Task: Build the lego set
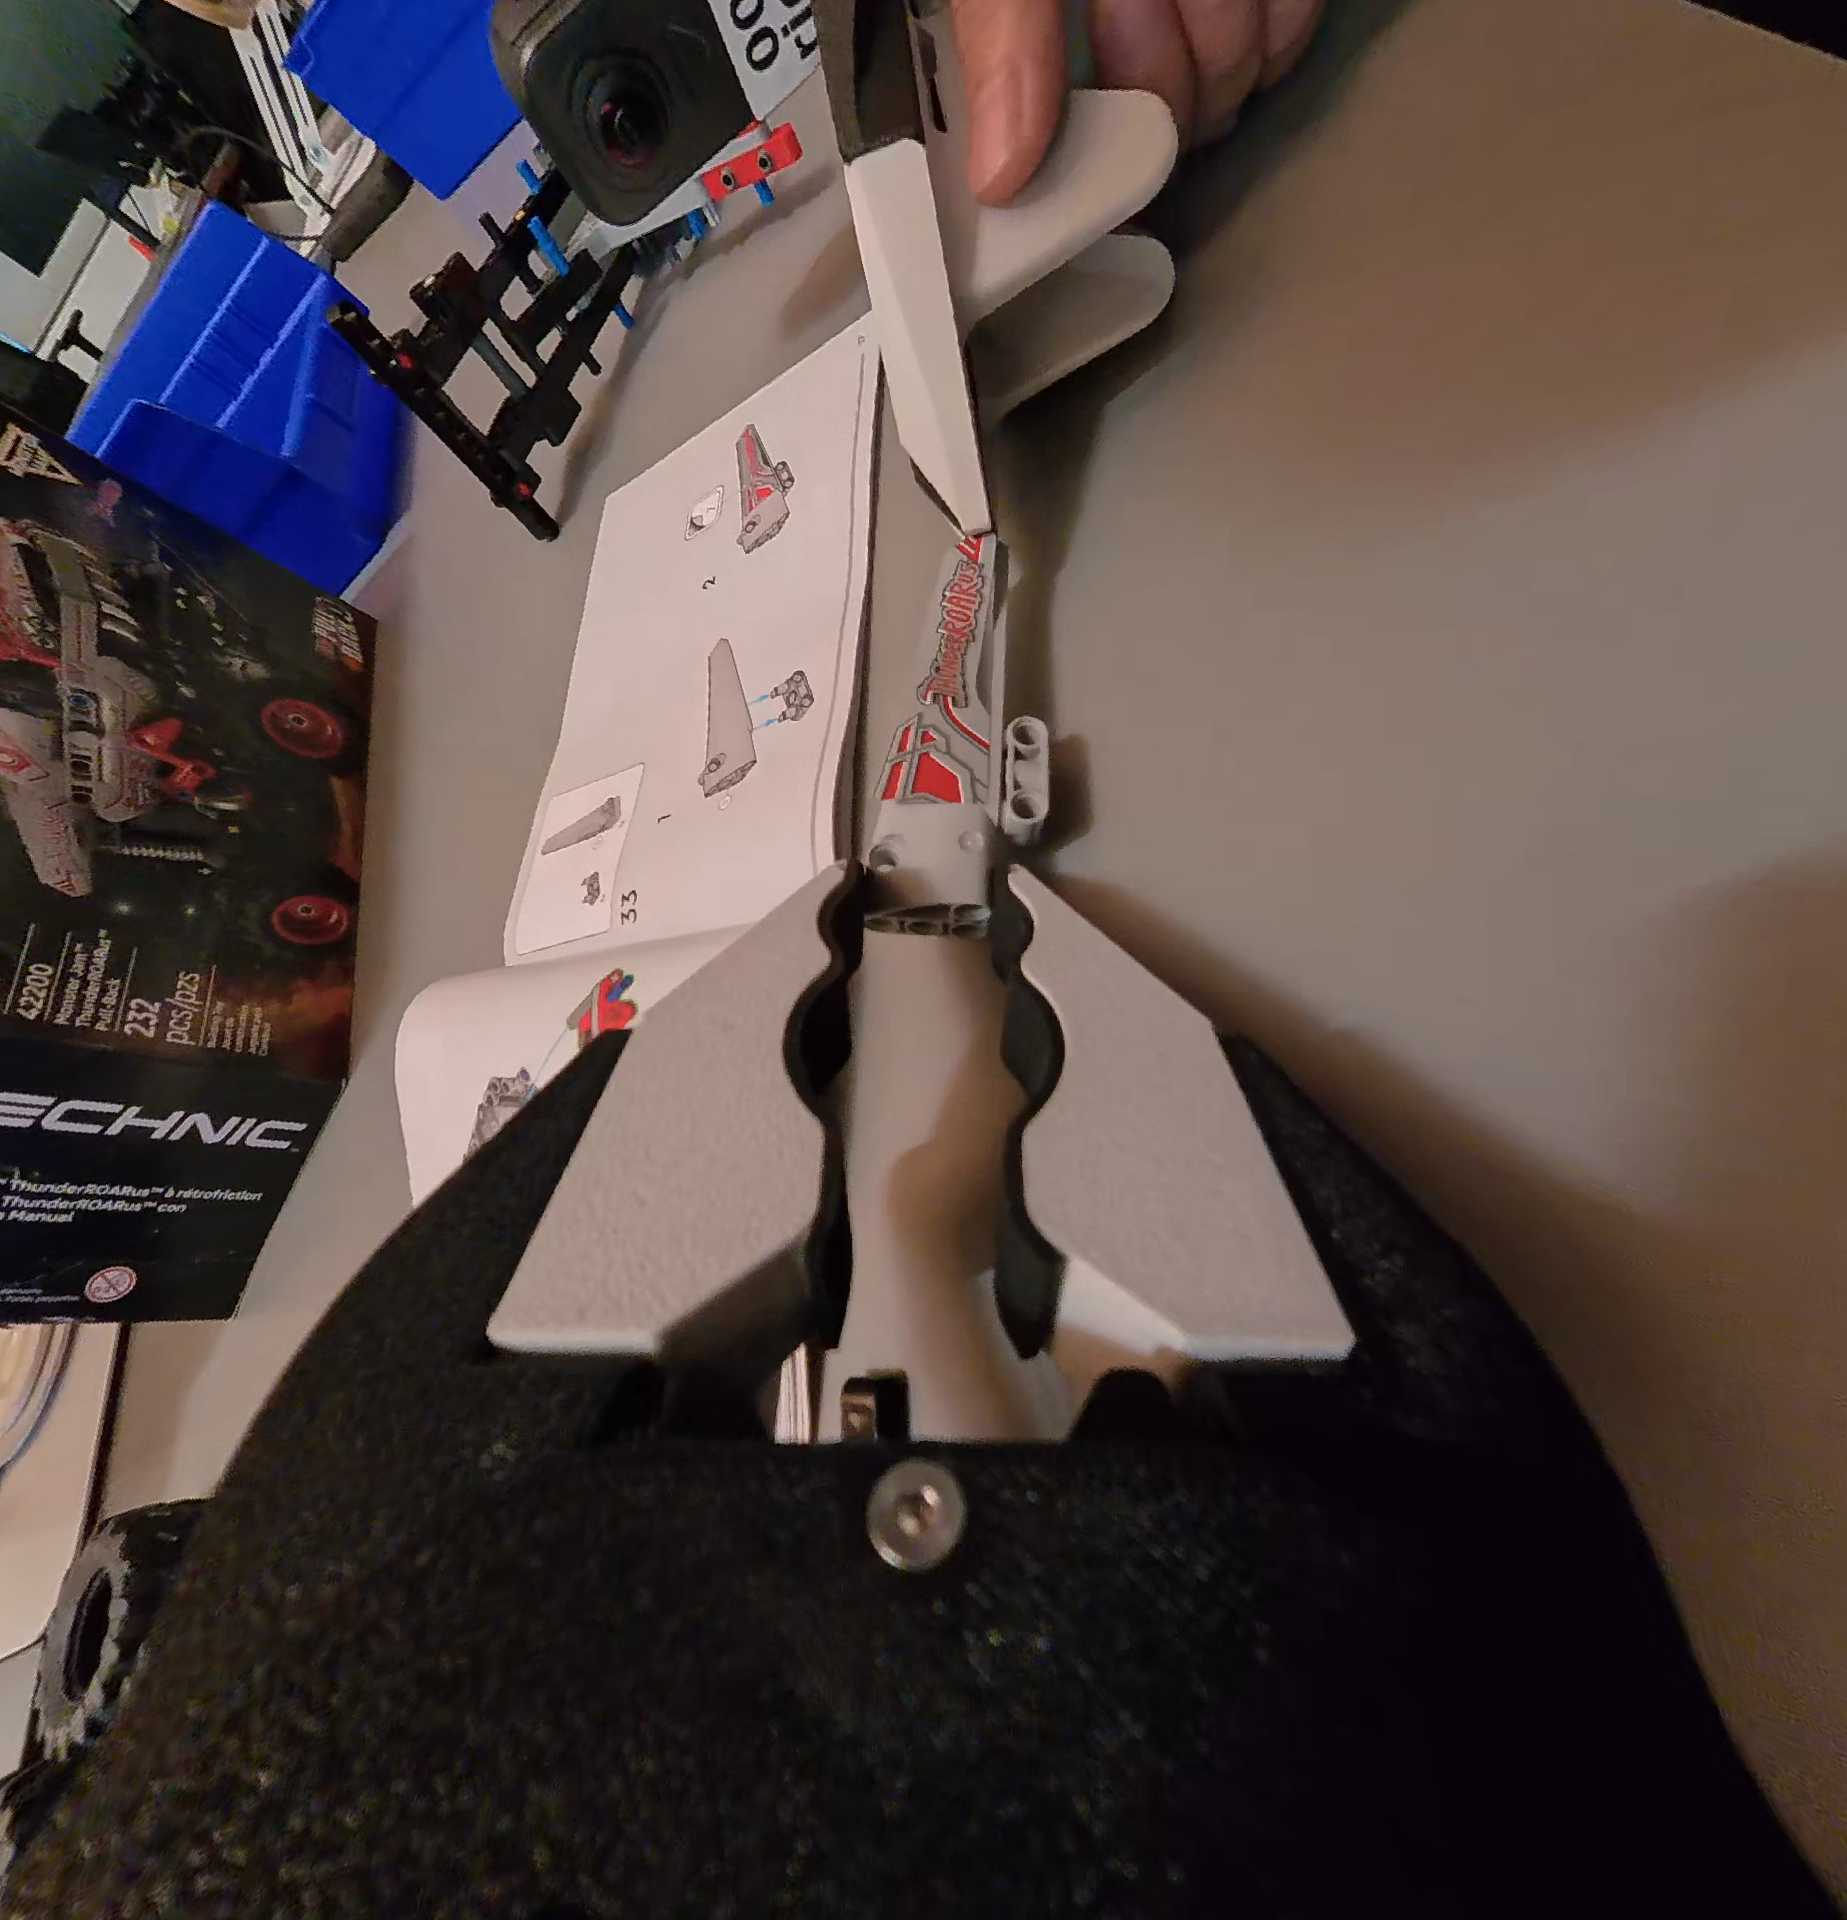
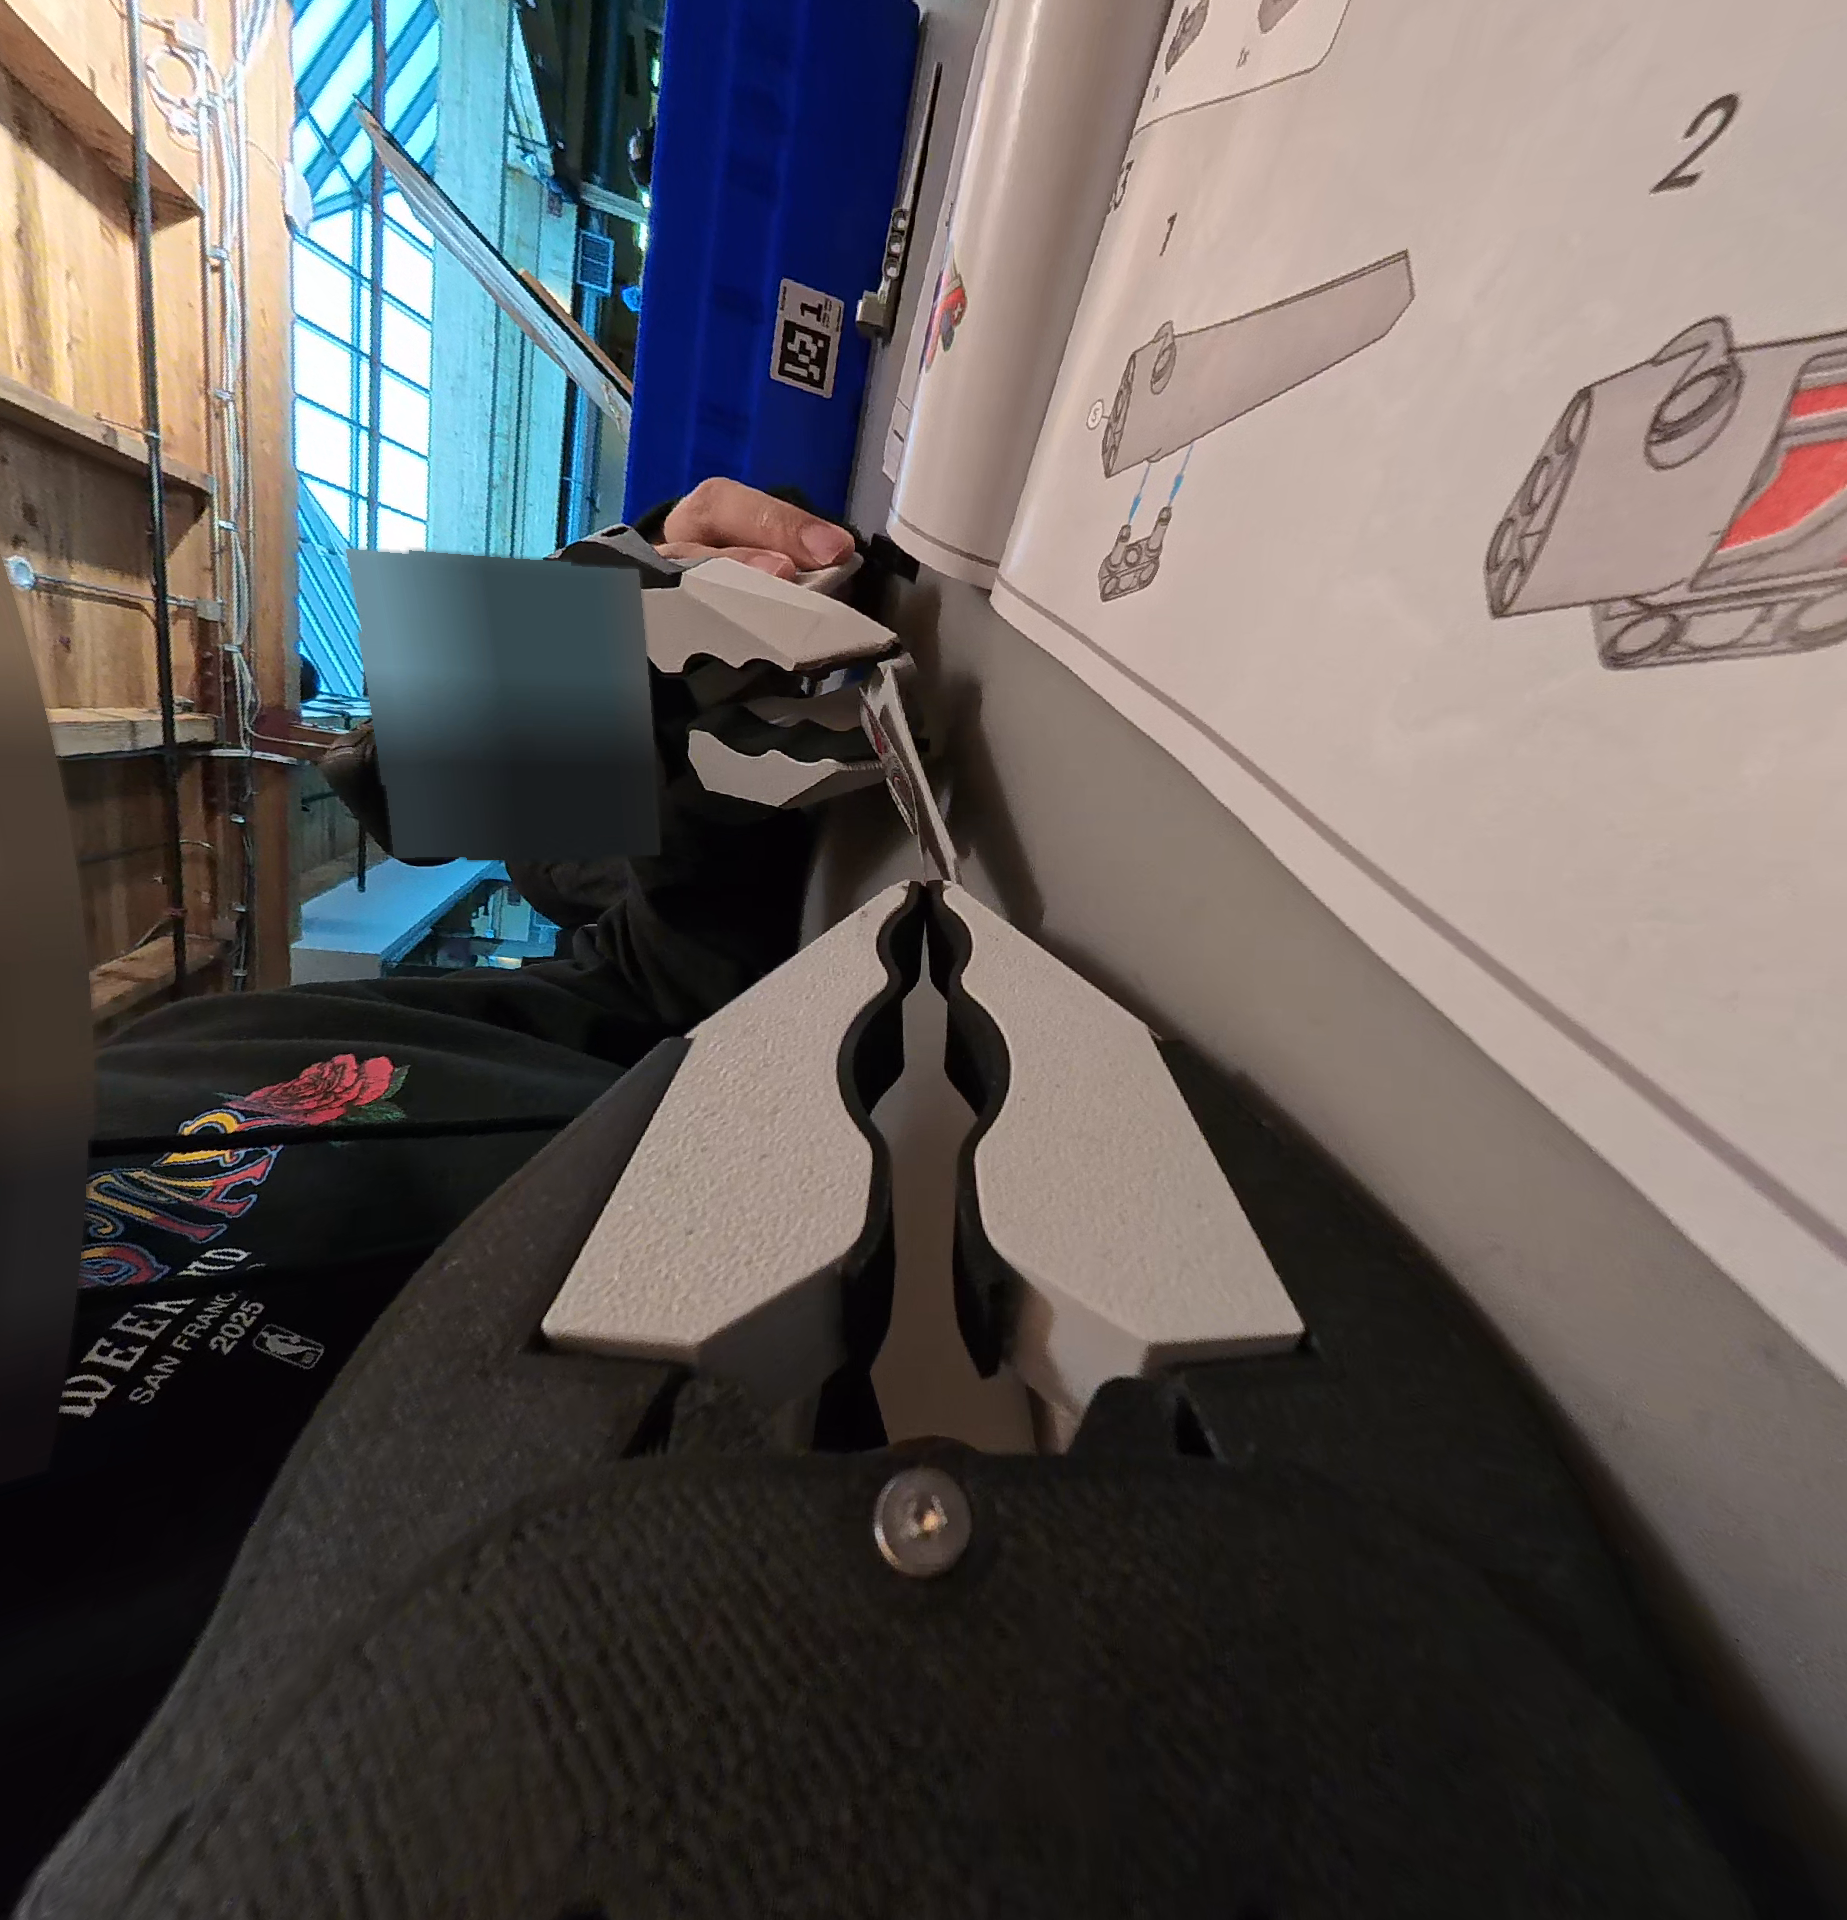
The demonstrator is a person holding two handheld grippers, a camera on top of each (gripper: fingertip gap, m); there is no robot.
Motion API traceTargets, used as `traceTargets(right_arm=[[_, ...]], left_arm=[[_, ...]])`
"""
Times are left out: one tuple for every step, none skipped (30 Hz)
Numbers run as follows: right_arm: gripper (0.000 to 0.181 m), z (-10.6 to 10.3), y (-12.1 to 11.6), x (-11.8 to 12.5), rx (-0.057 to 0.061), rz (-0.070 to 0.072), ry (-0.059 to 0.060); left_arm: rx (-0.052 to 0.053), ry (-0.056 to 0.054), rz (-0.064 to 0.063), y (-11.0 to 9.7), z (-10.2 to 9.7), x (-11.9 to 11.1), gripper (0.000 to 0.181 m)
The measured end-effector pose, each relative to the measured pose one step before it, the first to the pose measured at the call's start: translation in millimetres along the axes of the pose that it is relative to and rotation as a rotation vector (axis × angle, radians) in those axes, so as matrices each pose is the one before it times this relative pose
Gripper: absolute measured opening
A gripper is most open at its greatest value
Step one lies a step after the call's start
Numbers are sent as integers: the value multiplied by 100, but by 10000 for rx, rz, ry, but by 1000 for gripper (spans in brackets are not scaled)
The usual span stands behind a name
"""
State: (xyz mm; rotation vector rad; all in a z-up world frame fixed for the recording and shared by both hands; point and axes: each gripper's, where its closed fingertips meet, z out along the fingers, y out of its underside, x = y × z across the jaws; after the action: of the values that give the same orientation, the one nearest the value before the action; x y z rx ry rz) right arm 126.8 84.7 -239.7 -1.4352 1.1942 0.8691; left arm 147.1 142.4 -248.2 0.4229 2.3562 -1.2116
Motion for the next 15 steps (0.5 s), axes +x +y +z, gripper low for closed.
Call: traceTargets(right_arm=[[0,-21,-30,-50,23,9,-45],[0,-30,-18,-42,22,8,-45],[0,-28,-16,-48,13,10,-43],[0,-29,-10,-49,10,7,-51],[0,-35,-21,-110,26,-15,-83],[4,-51,-19,-178,29,-65,-90],[10,-59,-26,-216,41,-100,-112],[13,-62,-14,-162,28,-85,-80],[16,-35,48,-157,-14,-59,-86],[18,-23,24,-134,-13,-53,-62],[19,-7,5,-65,4,-48,-24],[20,1,12,-43,-3,-31,-15],[20,-21,-1,-48,3,-11,-26],[20,-27,-43,-10,27,20,-18],[19,-43,-95,8,58,31,-13]], left_arm=[[33,-33,35,-36,-15,-29,21],[43,-49,45,-54,-11,-50,21],[39,-52,53,-47,-11,-46,21],[22,-50,54,-28,-2,-40,21],[-2,-44,36,0,24,-33,21],[-12,-18,32,6,23,-7,21],[-2,-22,31,-13,27,-4,21],[20,-20,24,-36,11,-15,21],[18,10,7,-30,10,17,21],[14,6,1,-21,-3,2,21],[10,2,-5,-15,-6,2,21],[13,2,-5,-10,-9,-6,21],[31,-4,2,-46,-15,-8,21],[55,-14,2,-69,-29,-27,21],[71,-32,-15,-97,-46,-63,21]])
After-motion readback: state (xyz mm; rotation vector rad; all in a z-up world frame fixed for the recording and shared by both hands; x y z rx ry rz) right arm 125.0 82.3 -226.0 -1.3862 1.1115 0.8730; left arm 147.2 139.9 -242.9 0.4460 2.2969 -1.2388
